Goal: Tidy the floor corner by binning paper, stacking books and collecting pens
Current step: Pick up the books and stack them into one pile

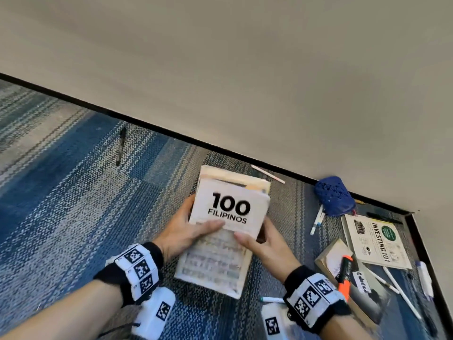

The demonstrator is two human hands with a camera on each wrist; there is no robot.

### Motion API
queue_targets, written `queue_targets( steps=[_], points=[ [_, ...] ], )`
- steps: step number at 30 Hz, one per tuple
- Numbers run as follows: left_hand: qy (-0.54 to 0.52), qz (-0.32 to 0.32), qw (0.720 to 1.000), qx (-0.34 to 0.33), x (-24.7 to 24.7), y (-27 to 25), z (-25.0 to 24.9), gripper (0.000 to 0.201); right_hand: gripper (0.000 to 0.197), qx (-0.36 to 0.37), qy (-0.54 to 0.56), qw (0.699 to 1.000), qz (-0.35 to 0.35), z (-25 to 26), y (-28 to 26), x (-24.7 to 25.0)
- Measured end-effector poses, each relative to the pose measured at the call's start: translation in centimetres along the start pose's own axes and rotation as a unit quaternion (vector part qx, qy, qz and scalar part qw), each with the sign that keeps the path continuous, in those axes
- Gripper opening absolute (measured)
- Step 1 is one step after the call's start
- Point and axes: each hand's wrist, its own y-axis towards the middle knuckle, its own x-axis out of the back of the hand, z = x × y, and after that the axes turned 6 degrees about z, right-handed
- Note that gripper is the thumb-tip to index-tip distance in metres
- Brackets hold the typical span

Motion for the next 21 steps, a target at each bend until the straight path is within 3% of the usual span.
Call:
queue_targets(
  steps=[4, 6, 8, 10, 12, 14, 15, 17, 21],
  points=[
    [-0.044, -0.082, 0.989, 0.114, -0.7, 1.0, 1.9, 0.083, 0.065, -0.099, 0.04, 0.994, -0.005, -1.0, 1.1, -1.8],
    [0.043, -0.093, 0.985, 0.141, -0.7, 1.3, 2.8, 0.081, 0.058, -0.133, 0.016, 0.991, -0.001, -2.0, 1.3, -1.8],
    [0.186, -0.111, 0.962, 0.165, -0.6, 1.8, 3.7, 0.093, 0.05, -0.128, 0.003, 0.991, -0.028, -2.7, 1.2, -1.0],
    [0.324, -0.127, 0.919, 0.186, -1.2, 2.3, 3.6, 0.102, 0.048, -0.119, -0.033, 0.989, -0.083, -3.6, 1.0, 1.2],
    [0.486, -0.169, 0.84, 0.172, -2.2, 3.0, 1.5, 0.087, 0.039, -0.109, -0.065, 0.978, -0.165, -4.4, 0.1, 4.8],
    [0.599, -0.191, 0.775, 0.066, -3.4, 4.2, -1.7, 0.069, 0.022, -0.112, -0.084, 0.961, -0.239, -5.8, -1.4, 9.1],
    [0.632, -0.17, 0.756, 0.013, -4.2, 4.8, -3.2, 0.064, 0.014, -0.124, -0.1, 0.95, -0.268, -6.4, -2.3, 10.9],
    [0.686, -0.066, 0.723, -0.056, -6.8, 6.9, -5.5, 0.056, 0.006, -0.16, -0.121, 0.925, -0.322, -8.3, -4.7, 15.1],
    [0.724, 0.167, 0.668, -0.05, -13.6, 10.8, -9.4, 0.048, 0.012, -0.237, -0.183, 0.884, -0.359, -10.9, -8.1, 20.9]
  ],
)
